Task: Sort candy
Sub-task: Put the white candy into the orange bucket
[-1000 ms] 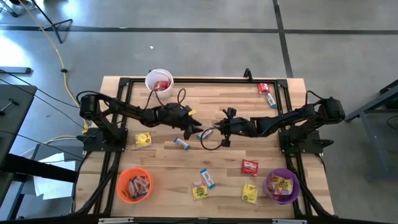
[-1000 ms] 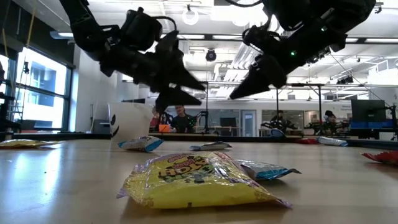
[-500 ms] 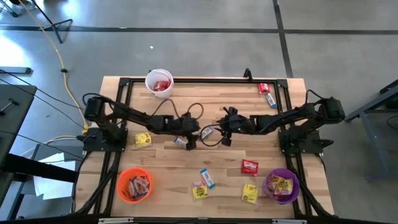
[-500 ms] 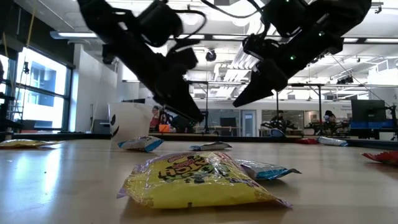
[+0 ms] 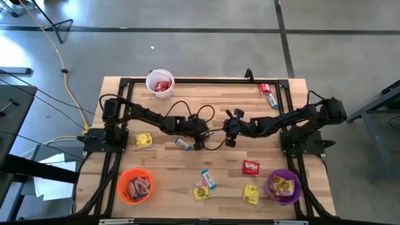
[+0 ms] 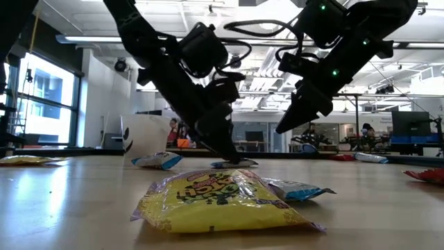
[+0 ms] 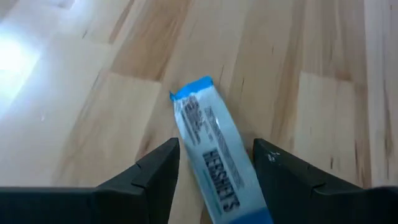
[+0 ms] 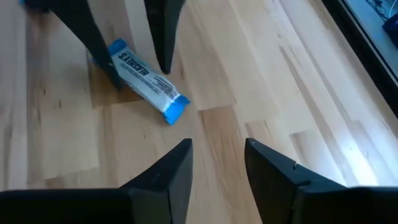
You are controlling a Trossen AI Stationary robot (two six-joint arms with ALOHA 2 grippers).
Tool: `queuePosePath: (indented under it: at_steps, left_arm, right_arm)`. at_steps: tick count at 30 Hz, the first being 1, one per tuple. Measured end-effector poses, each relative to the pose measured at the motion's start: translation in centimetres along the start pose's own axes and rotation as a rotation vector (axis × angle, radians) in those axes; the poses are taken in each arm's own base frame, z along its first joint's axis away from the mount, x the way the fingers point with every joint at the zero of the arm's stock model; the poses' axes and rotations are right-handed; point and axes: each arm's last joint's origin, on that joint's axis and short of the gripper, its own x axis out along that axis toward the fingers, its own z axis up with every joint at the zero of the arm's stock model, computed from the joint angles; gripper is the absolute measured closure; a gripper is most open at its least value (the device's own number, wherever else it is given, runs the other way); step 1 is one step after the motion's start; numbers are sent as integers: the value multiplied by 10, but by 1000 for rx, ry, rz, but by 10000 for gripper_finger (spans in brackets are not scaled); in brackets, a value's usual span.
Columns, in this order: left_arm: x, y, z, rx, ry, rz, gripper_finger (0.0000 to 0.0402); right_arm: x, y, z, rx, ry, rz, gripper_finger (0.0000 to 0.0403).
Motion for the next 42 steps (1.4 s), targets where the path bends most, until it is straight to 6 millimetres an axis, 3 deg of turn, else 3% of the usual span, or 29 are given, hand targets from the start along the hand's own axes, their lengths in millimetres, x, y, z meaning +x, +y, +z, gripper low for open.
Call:
queuePosePath:
  at_steps: [4, 13, 19, 23, 27, 34, 42]
  left_arm:
    - [1, 0, -3, 3, 29, 0, 237]
    - [-1, 0, -2, 38, 25, 0, 339]
    - [-7, 1, 1, 75, 27, 0, 349]
    - [-23, 2, 9, 104, 13, -5, 352]
    - [-49, 0, 17, 143, 20, -50, 359]
    - [-123, -18, 30, 218, -16, -155, 393]
    - [-216, -53, 16, 201, -42, -312, 401]
  right_arm:
    - [0, 0, 0, 1, -5, 0, 265]
    - [0, 0, 0, 2, -4, 0, 265]
    - [0, 0, 0, 1, -3, 0, 265]
    - [0, 0, 0, -3, 4, 0, 265]
    - [0, 0, -1, -8, 8, -1, 265]
    - [0, 0, 0, -15, 3, -1, 265]
    - [0, 0, 1, -15, -11, 1, 265]
